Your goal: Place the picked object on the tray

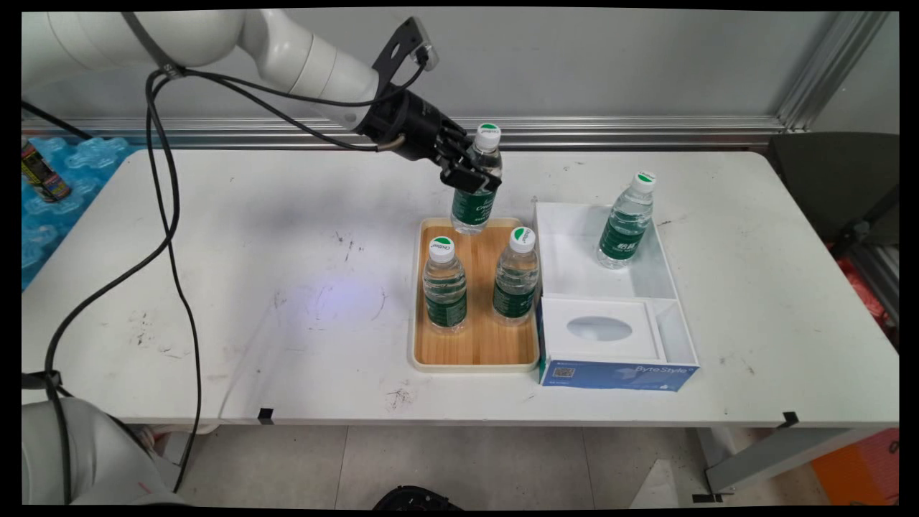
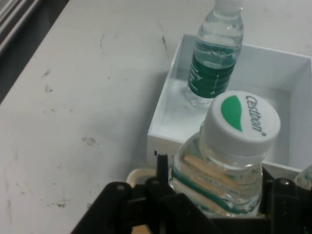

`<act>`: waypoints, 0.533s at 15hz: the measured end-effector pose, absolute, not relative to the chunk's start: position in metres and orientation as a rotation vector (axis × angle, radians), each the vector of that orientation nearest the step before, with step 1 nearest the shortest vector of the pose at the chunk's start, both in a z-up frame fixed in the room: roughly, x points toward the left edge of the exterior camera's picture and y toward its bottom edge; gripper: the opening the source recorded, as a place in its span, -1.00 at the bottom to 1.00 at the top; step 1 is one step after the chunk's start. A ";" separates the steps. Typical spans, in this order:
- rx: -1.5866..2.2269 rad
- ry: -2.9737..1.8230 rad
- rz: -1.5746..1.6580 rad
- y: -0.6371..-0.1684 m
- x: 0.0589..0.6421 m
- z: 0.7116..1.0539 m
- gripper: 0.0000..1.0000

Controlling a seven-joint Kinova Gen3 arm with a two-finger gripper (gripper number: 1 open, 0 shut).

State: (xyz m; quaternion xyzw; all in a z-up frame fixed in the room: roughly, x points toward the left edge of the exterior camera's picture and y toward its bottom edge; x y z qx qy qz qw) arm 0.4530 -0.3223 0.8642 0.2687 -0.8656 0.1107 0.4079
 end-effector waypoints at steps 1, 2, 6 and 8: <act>0.675 -2.180 0.278 -0.322 0.454 0.862 -1.00; 0.674 -2.179 0.278 -0.321 0.455 0.860 -1.00; 0.668 -2.173 0.275 -0.320 0.457 0.851 -1.00; 0.667 -2.170 0.276 -0.320 0.458 0.847 -1.00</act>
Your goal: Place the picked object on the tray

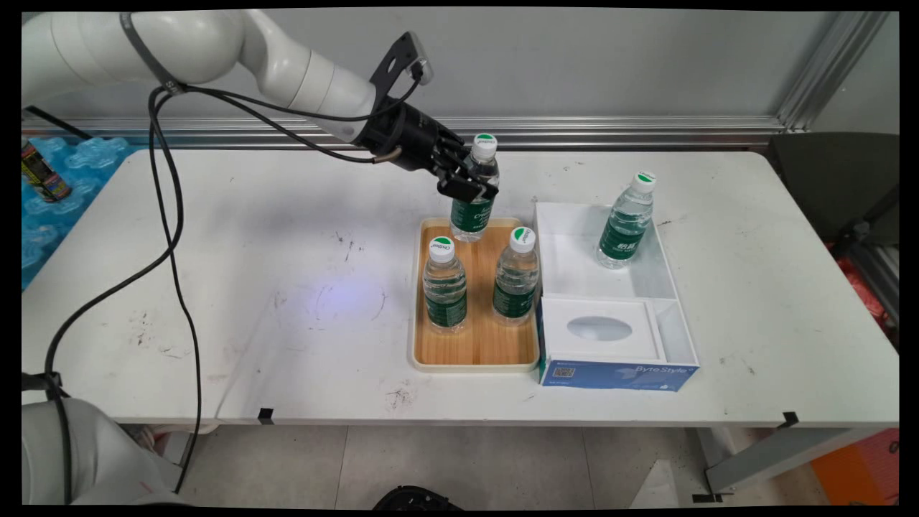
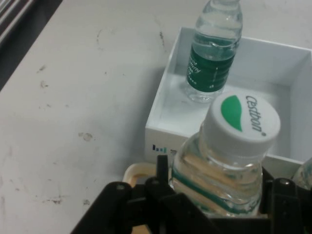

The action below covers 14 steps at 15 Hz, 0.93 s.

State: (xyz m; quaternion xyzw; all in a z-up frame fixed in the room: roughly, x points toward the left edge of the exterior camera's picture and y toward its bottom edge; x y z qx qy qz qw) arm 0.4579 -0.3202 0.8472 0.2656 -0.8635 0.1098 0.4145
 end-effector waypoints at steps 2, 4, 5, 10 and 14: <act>0.667 -2.164 0.278 -0.321 0.458 0.843 -1.00; 0.664 -2.157 0.278 -0.322 0.458 0.839 -1.00; 0.663 -2.154 0.278 -0.323 0.457 0.837 -1.00; 0.659 -2.136 0.273 -0.326 0.453 0.826 -1.00; 0.656 -2.118 0.261 -0.330 0.446 0.812 -1.00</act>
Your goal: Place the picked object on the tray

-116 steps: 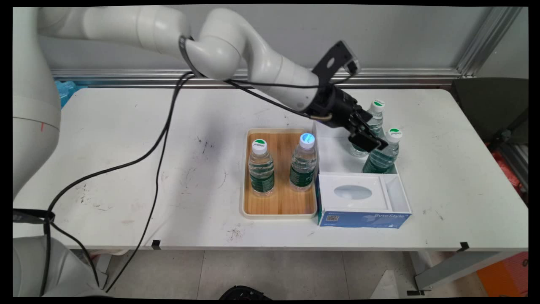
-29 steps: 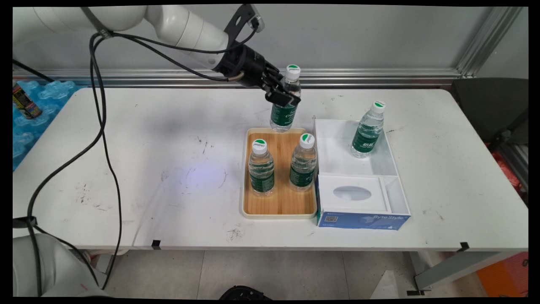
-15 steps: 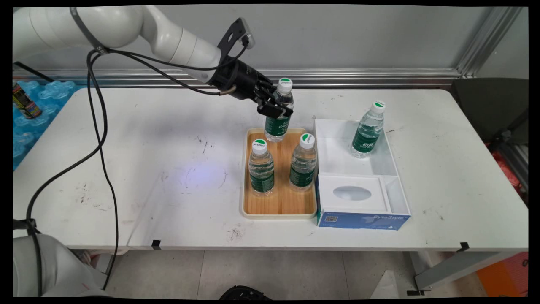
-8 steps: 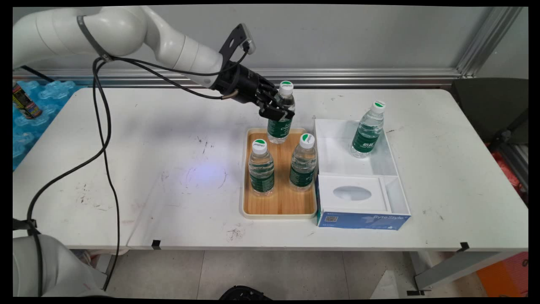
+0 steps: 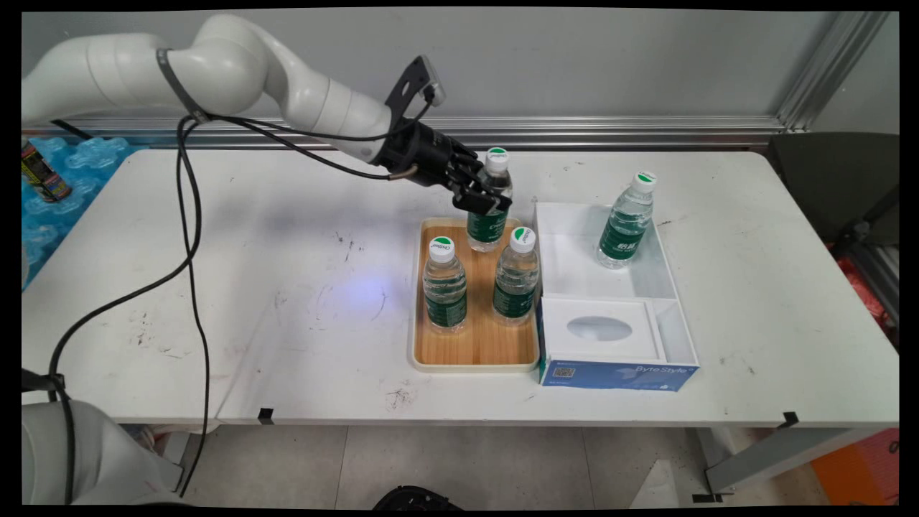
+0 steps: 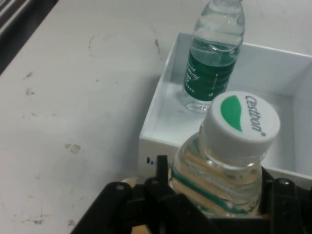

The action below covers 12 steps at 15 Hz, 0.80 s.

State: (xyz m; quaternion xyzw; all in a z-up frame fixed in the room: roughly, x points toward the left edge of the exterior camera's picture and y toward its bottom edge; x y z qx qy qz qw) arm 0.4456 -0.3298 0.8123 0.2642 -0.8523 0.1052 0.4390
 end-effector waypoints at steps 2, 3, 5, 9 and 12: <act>0.655 -2.111 0.257 -0.331 0.442 0.807 -1.00; 0.654 -2.108 0.255 -0.332 0.440 0.805 -1.00; 0.652 -2.102 0.252 -0.334 0.436 0.799 -1.00; 0.648 -2.095 0.245 -0.337 0.428 0.788 -1.00; 0.645 -2.093 0.241 -0.339 0.424 0.782 -1.00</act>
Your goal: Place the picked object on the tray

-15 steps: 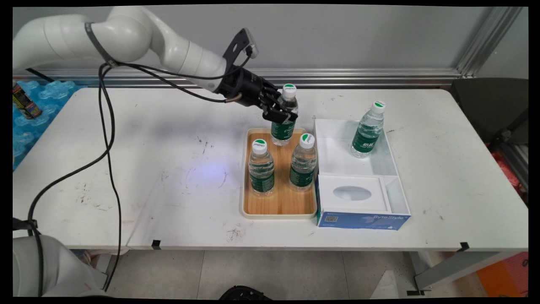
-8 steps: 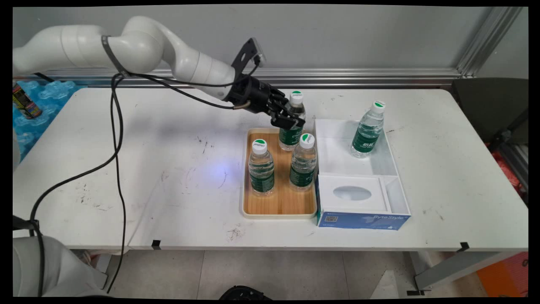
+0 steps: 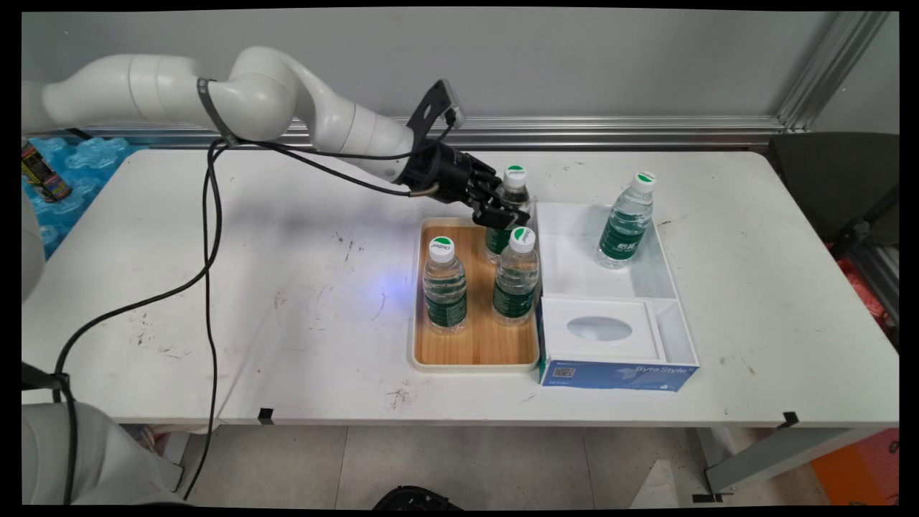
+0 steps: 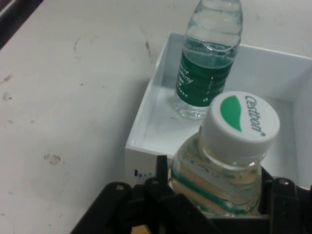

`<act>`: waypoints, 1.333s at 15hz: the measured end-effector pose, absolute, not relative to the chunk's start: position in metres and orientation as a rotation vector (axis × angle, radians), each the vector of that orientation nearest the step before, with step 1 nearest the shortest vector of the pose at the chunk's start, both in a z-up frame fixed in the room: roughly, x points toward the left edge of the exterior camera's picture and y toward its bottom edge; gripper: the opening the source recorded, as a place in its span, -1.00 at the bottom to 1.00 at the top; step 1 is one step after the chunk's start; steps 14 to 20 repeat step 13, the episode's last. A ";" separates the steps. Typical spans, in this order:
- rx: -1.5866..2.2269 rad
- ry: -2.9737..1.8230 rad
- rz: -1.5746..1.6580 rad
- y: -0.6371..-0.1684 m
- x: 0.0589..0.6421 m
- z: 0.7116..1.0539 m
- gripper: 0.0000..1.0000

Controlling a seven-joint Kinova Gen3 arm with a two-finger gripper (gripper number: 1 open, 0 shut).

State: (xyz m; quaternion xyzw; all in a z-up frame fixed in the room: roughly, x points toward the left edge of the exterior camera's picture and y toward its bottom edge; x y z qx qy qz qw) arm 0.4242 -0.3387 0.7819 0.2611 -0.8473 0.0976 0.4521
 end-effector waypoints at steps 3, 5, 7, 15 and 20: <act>0.643 -2.092 0.238 -0.339 0.422 0.778 -1.00; 0.641 -2.092 0.236 -0.340 0.420 0.776 -1.00; 0.639 -2.091 0.235 -0.340 0.419 0.773 -1.00; 0.638 -2.094 0.232 -0.339 0.417 0.770 1.00; 0.638 -2.094 0.232 -0.339 0.417 0.770 1.00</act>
